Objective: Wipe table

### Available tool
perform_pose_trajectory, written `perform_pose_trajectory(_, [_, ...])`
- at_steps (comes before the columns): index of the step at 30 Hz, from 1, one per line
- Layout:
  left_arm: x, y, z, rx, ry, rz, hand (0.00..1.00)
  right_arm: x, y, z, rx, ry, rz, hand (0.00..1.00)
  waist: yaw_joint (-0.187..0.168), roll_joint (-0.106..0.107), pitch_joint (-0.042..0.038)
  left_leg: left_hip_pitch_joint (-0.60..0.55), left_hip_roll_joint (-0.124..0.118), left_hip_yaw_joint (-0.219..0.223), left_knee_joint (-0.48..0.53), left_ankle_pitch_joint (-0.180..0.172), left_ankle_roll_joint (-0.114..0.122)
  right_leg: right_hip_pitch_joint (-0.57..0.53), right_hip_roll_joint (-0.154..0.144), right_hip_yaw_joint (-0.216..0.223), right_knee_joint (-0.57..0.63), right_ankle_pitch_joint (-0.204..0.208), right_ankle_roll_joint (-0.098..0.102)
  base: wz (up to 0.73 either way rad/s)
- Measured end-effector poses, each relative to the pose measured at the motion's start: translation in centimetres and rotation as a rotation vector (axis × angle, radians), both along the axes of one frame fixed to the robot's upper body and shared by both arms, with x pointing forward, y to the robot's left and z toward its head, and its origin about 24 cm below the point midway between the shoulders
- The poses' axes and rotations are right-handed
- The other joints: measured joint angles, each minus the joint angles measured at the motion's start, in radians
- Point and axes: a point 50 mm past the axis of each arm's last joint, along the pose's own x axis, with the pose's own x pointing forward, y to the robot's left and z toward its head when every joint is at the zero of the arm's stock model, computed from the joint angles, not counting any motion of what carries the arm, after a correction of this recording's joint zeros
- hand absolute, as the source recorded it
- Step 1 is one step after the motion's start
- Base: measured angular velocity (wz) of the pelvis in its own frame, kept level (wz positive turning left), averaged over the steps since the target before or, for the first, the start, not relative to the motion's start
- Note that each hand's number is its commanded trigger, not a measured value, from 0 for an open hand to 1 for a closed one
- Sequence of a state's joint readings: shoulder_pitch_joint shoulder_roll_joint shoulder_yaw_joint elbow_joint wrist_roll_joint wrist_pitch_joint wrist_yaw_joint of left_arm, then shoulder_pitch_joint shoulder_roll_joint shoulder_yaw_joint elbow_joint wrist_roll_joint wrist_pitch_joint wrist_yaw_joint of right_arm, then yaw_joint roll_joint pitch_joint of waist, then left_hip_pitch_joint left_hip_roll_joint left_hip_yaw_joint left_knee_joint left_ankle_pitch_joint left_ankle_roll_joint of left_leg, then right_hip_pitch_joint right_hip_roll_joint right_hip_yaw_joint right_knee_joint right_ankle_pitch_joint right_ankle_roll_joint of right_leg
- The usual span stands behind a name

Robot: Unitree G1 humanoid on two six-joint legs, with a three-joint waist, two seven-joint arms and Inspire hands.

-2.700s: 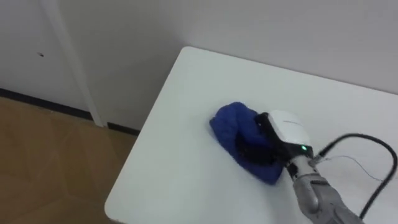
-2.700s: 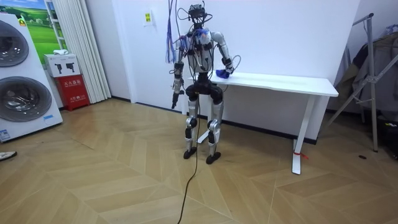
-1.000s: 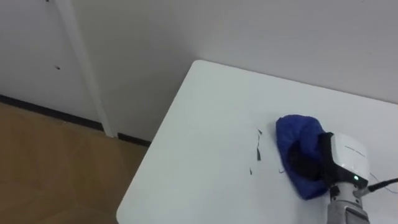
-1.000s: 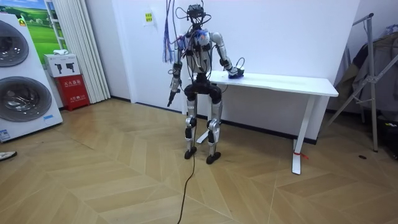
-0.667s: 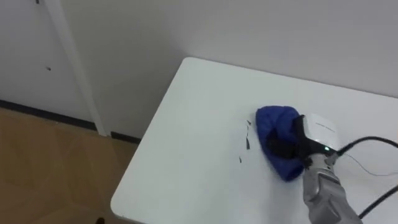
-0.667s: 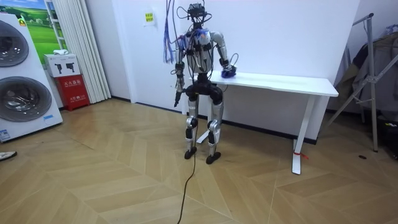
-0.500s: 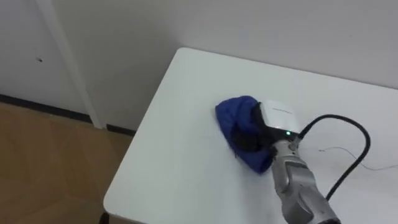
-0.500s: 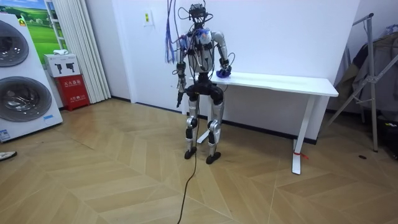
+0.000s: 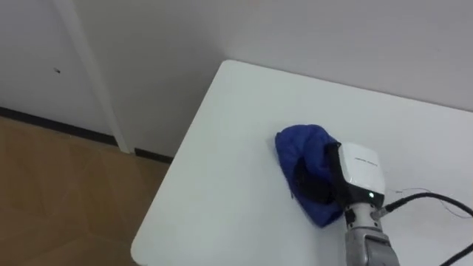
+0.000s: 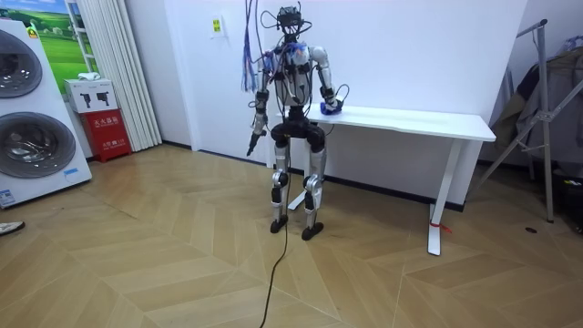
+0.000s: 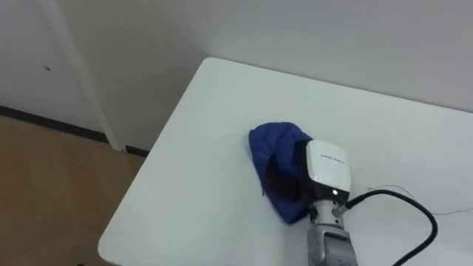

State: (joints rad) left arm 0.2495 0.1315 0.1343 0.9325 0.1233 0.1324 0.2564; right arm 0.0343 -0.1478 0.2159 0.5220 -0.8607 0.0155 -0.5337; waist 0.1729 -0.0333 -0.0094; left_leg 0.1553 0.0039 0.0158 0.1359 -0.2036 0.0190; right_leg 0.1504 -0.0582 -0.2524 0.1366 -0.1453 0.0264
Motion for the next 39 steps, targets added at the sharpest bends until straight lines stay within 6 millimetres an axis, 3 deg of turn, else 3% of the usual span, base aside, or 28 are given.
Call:
perform_pose_trajectory(6, [1.8,-1.7,0.0,-0.047,-0.071,-0.018,0.0,1.4,0.6,0.3,0.011,0.064,0.036,1.0,-0.003,0.004,-0.0004,0.005,0.002,0.009,-0.001,-0.004,0.004,0.001,0.002,0.007,0.004,0.002,0.003,-0.06])
perform_pose_trajectory(14, [1.4,-1.7,-0.1,-0.058,-0.073,0.022,0.0,0.9,-0.2,-0.1,0.051,0.039,0.011,1.0,-0.031,0.008,0.0001,0.007,0.002,0.01,-0.002,-0.004,0.003,0.005,0.001,0.003,-0.001,0.002,0.003,0.02])
perform_pose_trajectory(17, [0.4,-0.6,0.1,-0.022,-0.06,0.056,0.0,-1.1,-2.3,-0.8,0.074,0.006,-0.11,1.0,-0.038,0.005,-0.0014,0.015,-0.001,0.008,0.0,-0.004,0.005,0.008,-0.003,-0.003,-0.002,0.002,0.003,0.09])
perform_pose_trajectory(23, [-3.3,3.3,1.2,0.099,0.007,0.166,0.0,-7.3,-10.0,-2.0,0.046,-0.002,-0.497,1.0,-0.11,-0.024,-0.0049,0.024,-0.002,0.009,-0.001,-0.014,0.015,0.024,-0.006,0.004,0.0,-0.001,0.008,0.09])
perform_pose_trajectory(25, [-3.2,3.9,1.4,0.101,-0.003,0.169,0.0,-9.3,-13.1,-2.0,0.004,0.037,-0.597,1.0,-0.125,-0.03,-0.0097,0.023,-0.001,0.014,0.001,-0.019,0.018,0.028,-0.008,0.004,0.003,0.001,0.011,-0.08])
perform_pose_trajectory(30, [-1.6,3.7,1.4,0.061,-0.052,0.141,0.0,-11.7,-15.6,-2.3,-0.009,0.093,-0.737,1.0,-0.147,-0.038,-0.0147,0.04,-0.002,0.014,0.016,-0.026,0.02,0.042,-0.007,0.007,0.015,0.003,0.014,-0.03])
perform_pose_trajectory(32, [-0.8,3.4,1.3,0.053,-0.062,0.113,0.0,-11.7,-15.7,-2.3,-0.008,0.094,-0.74,1.0,-0.148,-0.037,-0.015,0.042,-0.001,0.014,0.015,-0.026,0.02,0.042,-0.009,0.006,0.014,0.003,0.014,-0.07])
perform_pose_trajectory(35, [0.0,2.6,1.0,0.023,-0.069,0.063,0.0,-9.7,-15.2,-1.9,-0.001,0.101,-0.703,1.0,-0.136,-0.036,-0.0141,0.045,-0.002,0.029,0.008,-0.026,0.02,0.037,-0.006,0.022,0.015,0.003,0.014,-0.25])
perform_pose_trajectory(37, [0.1,1.9,0.7,-0.007,-0.072,0.06,0.0,-7.0,-14.1,-1.4,-0.005,0.114,-0.64,1.0,-0.103,-0.033,-0.0127,0.049,0.002,0.067,-0.001,-0.026,0.019,0.01,0.004,0.066,0.015,0.003,0.014,-0.81])
perform_pose_trajectory(39, [0.5,1.3,0.6,-0.025,-0.079,0.058,0.0,-4.3,-12.4,-0.6,-0.047,0.134,-0.519,1.0,-0.078,-0.028,-0.0081,0.046,0.008,0.065,-0.002,-0.026,0.017,-0.011,0.017,0.079,0.019,0.016,0.004,-0.81])
